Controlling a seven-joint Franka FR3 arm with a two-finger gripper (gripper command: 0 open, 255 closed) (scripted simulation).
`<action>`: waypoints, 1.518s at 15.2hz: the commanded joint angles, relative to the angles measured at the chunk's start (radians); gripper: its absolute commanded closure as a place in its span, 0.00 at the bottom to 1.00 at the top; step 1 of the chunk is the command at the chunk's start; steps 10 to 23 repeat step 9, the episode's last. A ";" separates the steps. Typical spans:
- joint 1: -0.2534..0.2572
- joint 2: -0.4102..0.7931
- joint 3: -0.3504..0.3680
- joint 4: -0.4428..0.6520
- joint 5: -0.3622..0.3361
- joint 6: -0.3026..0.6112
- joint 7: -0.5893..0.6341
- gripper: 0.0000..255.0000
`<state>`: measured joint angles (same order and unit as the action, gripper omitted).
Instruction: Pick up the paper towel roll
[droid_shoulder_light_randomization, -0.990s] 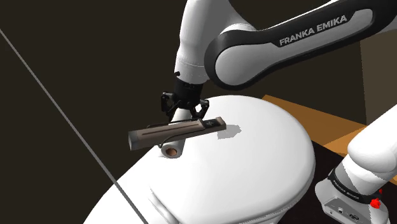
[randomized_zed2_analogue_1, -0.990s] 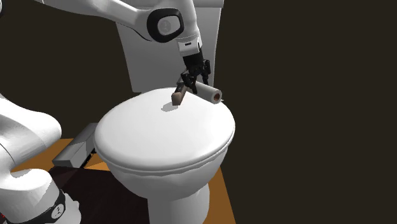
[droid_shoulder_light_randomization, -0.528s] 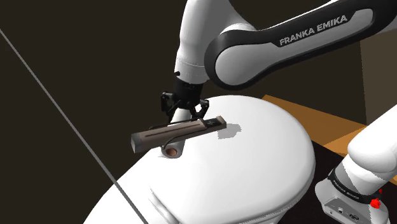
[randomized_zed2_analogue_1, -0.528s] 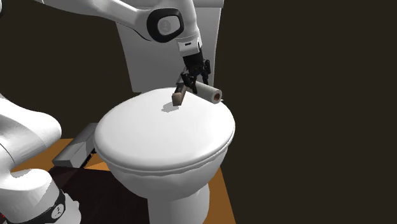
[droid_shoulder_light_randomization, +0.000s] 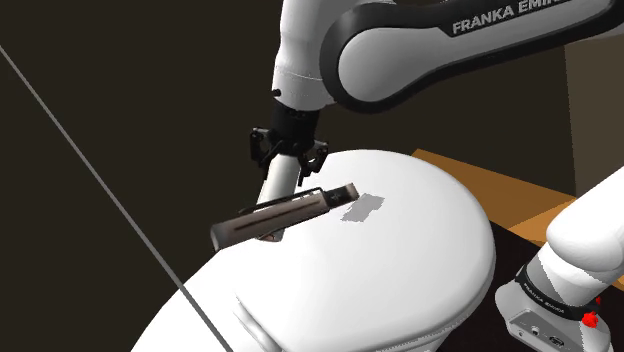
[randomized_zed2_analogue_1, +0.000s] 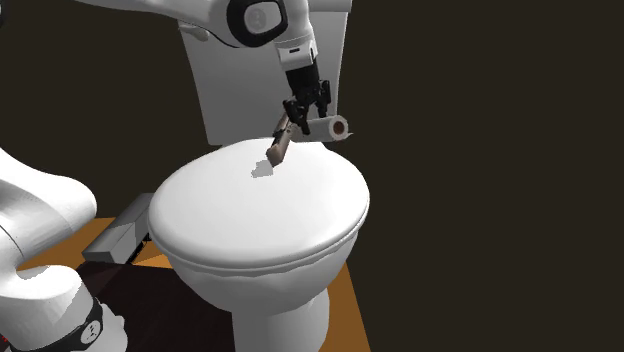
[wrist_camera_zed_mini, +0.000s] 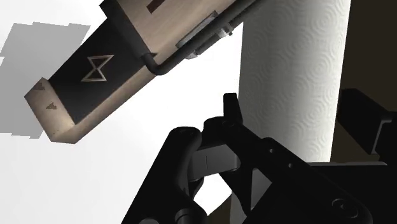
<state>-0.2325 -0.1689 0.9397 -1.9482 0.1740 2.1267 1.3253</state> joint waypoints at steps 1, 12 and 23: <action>-0.002 0.001 -0.002 0.028 -0.003 -0.028 0.002 1.00; -0.006 0.000 -0.009 0.110 -0.007 -0.111 0.006 1.00; -0.006 0.000 -0.009 0.110 -0.007 -0.111 0.006 1.00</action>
